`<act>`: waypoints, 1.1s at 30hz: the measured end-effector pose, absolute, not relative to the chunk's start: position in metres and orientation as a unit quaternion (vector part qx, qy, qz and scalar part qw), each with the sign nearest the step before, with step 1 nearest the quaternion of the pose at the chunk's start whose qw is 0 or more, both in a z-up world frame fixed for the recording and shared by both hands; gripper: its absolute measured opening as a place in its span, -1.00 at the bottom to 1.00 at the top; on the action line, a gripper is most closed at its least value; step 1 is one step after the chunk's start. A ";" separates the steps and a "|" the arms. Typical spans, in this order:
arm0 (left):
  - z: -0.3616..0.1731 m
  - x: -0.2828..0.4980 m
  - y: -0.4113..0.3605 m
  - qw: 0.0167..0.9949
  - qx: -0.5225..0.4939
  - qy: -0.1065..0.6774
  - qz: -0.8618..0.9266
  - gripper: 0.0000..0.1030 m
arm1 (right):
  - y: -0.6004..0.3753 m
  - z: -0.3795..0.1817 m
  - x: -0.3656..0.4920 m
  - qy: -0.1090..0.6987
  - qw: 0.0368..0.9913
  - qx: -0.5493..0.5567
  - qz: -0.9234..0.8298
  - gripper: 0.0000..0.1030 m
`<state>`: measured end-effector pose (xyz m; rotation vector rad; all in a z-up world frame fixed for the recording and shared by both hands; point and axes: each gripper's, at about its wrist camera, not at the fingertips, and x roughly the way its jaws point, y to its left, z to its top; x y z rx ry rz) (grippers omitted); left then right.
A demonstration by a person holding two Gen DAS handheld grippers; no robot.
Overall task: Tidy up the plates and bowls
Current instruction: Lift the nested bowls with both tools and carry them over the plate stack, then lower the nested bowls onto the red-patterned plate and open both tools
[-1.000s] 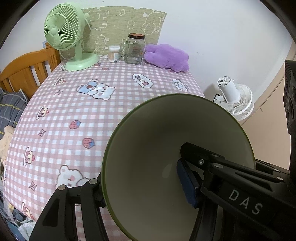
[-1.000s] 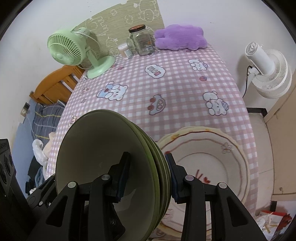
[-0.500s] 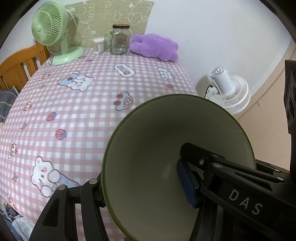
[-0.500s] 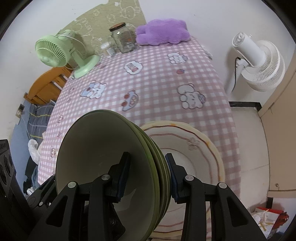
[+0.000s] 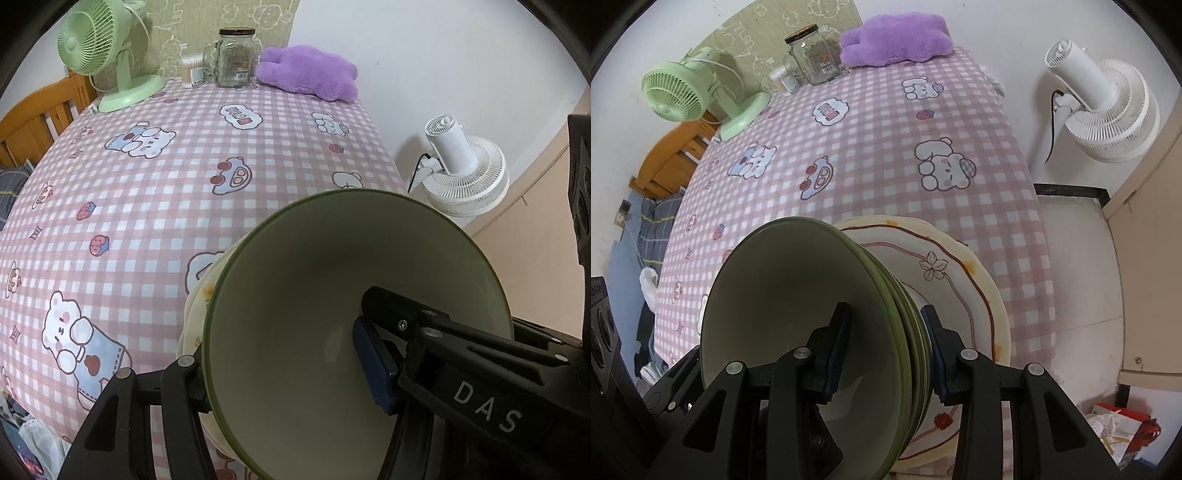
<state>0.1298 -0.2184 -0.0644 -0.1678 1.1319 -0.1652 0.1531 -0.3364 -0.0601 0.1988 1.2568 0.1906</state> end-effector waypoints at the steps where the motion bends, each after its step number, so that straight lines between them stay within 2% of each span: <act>1: -0.064 0.130 -0.220 0.839 -0.077 0.534 -0.075 0.21 | -0.336 -0.060 0.154 0.585 0.801 0.090 0.090 -0.20; 11: -0.063 0.126 -0.227 0.845 -0.061 0.527 -0.064 0.21 | -0.343 -0.063 0.154 0.580 0.802 0.101 0.103 -0.19; 17: -0.061 0.125 -0.231 0.849 -0.037 0.524 -0.053 0.28 | -0.340 -0.057 0.146 0.564 0.818 0.077 0.086 -0.15; 18: -0.060 0.124 -0.230 0.850 -0.033 0.524 -0.051 0.30 | -0.339 -0.056 0.145 0.562 0.820 0.072 0.080 -0.10; 22: -0.053 0.122 -0.222 0.856 -0.025 0.515 -0.047 0.56 | -0.343 -0.052 0.141 0.559 0.824 0.071 0.055 0.26; 33: -0.008 0.115 -0.185 0.887 -0.002 0.453 -0.085 0.72 | -0.325 -0.003 0.117 0.493 0.868 0.047 -0.042 0.29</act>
